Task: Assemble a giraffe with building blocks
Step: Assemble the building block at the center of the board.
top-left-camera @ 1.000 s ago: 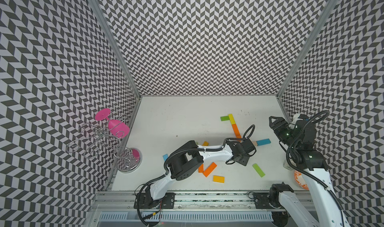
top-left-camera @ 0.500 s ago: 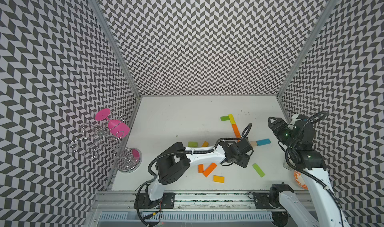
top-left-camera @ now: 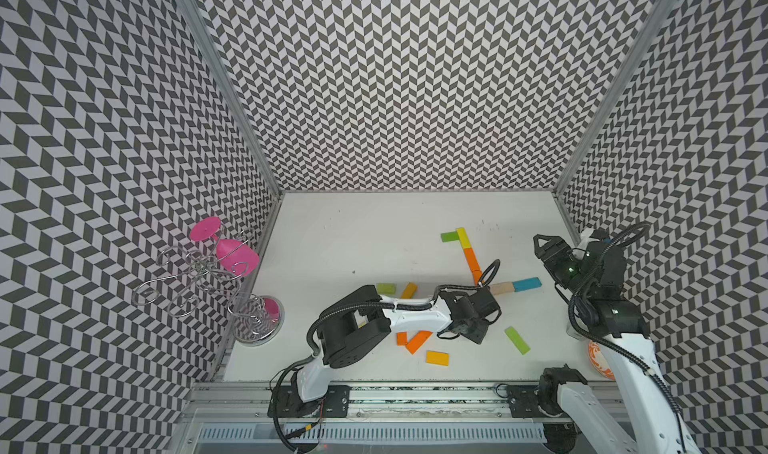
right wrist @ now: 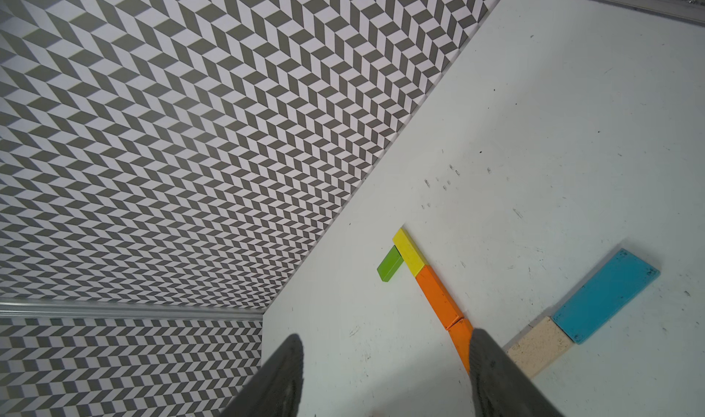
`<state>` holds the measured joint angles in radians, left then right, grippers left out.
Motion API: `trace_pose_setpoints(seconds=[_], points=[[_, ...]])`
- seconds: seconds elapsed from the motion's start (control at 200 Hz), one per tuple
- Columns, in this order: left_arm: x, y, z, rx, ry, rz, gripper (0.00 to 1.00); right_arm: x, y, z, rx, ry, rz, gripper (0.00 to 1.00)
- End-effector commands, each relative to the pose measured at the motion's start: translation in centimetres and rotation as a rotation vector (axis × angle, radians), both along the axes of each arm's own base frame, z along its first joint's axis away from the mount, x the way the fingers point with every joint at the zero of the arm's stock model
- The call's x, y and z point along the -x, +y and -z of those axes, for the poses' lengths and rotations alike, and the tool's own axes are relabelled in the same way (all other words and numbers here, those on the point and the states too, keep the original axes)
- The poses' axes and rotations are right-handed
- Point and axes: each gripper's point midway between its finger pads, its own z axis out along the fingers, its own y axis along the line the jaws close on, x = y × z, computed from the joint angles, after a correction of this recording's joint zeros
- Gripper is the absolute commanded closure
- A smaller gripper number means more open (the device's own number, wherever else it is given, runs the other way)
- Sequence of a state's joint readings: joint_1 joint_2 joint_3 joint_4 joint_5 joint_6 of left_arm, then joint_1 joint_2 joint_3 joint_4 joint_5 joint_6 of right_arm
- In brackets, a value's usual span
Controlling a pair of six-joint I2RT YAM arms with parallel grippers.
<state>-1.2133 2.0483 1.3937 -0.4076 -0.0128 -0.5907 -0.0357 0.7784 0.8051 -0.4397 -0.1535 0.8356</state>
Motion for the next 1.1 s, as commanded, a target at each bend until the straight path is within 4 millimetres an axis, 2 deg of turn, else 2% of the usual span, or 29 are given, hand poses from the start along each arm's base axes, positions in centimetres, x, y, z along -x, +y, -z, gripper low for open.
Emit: trace_pose_setpoints(seconds=[0.0,0.165,0.476,0.706,1.097], points=[[0.2,-1.2,0.5,0.014,-0.003,0.019,0.53,-0.6,0.1,-0.9,0.002,-0.051,-0.005,0.33],[-0.1,-1.2,1.1,0.002,-0.007,0.016,0.58,-0.6,0.1,-1.0,0.003,-0.054,-0.007,0.33],[-0.6,-2.0,0.9,0.012,-0.01,0.013,0.67,-0.5,0.1,-0.8,0.002,-0.052,-0.006,0.33],[-0.9,-2.0,0.7,0.02,-0.011,0.004,0.69,-0.5,0.1,-0.6,0.001,-0.049,-0.006,0.33],[-0.7,-4.2,-0.5,0.105,0.029,0.023,0.69,-0.5,0.1,-0.3,-0.001,-0.043,-0.005,0.33]])
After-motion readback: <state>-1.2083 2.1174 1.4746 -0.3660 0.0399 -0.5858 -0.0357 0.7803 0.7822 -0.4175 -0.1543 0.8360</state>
